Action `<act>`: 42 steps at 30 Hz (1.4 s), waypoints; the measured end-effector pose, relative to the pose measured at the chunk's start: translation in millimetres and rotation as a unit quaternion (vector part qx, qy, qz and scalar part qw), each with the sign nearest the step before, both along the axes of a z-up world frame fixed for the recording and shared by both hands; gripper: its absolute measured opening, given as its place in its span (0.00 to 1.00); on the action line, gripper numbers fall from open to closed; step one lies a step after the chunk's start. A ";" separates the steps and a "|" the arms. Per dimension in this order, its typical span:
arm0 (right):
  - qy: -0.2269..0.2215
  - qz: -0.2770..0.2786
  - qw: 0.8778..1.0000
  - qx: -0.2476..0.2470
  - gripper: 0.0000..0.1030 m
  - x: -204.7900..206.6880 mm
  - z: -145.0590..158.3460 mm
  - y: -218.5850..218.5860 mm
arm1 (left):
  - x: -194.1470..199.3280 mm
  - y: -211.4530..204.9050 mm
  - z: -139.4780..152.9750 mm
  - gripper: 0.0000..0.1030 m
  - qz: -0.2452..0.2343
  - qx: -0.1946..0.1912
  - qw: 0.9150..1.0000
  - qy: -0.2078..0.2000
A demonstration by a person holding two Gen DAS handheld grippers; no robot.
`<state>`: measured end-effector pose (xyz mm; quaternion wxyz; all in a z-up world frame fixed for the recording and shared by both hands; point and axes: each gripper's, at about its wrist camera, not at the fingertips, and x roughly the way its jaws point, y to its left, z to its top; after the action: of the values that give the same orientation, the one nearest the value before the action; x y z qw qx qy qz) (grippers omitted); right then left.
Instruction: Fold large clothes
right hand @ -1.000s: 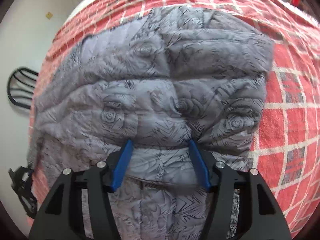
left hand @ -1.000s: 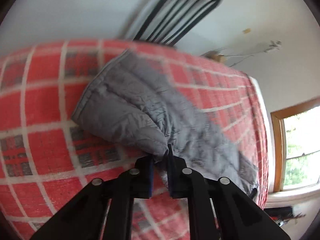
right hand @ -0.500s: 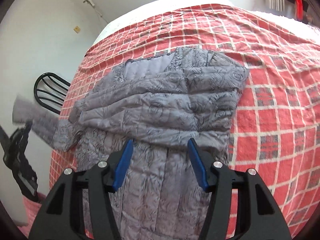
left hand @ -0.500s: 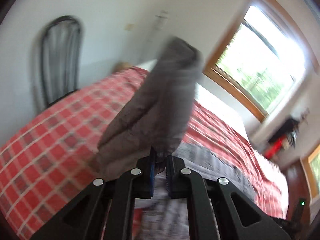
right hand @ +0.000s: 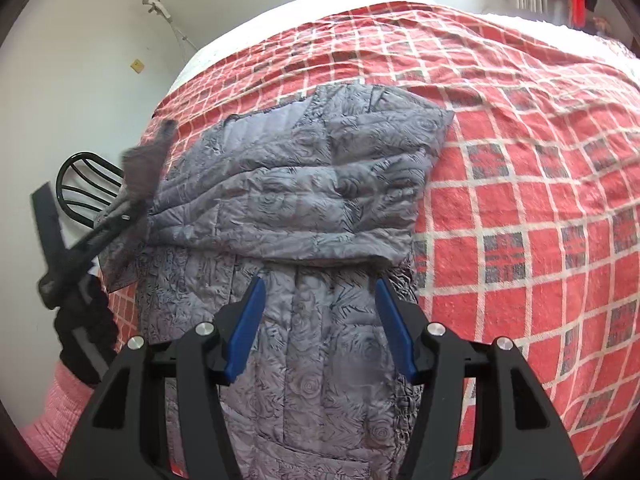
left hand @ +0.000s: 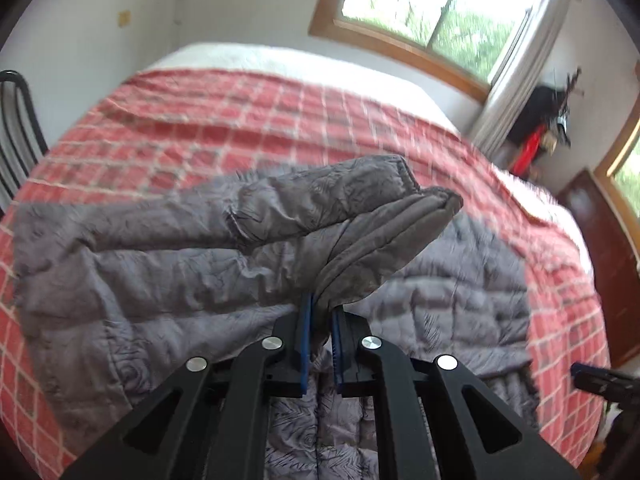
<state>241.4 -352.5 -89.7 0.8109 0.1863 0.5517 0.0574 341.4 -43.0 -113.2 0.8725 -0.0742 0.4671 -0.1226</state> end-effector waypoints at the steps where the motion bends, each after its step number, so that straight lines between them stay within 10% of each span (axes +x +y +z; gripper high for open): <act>1: 0.002 0.001 1.000 0.003 0.55 1.8 -1.7 0.6 | 1.6 -3.5 -7.3 0.08 -0.006 0.003 1.000 0.009; 12: 0.025 0.075 0.991 0.104 0.66 78.5 -15.0 50.0 | -40.7 1.1 8.4 0.46 -0.100 -0.030 0.994 0.013; 22: 0.099 0.132 0.979 0.121 0.65 158.4 -75.5 127.7 | -47.9 93.6 28.0 0.46 0.028 0.003 1.000 -0.015; 26: 0.099 0.151 0.976 0.122 0.24 162.2 -83.2 138.8 | -47.4 113.1 24.2 0.46 0.052 0.009 0.999 -0.011; 42: -0.032 0.022 0.997 0.074 0.09 88.2 17.7 -21.8 | -11.4 46.2 15.2 0.46 -0.009 0.016 1.000 -0.009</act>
<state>329.6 -374.3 -72.0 0.8107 0.2312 0.5239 0.1220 329.9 3.2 -98.0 0.8765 -0.0549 0.4619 -0.1237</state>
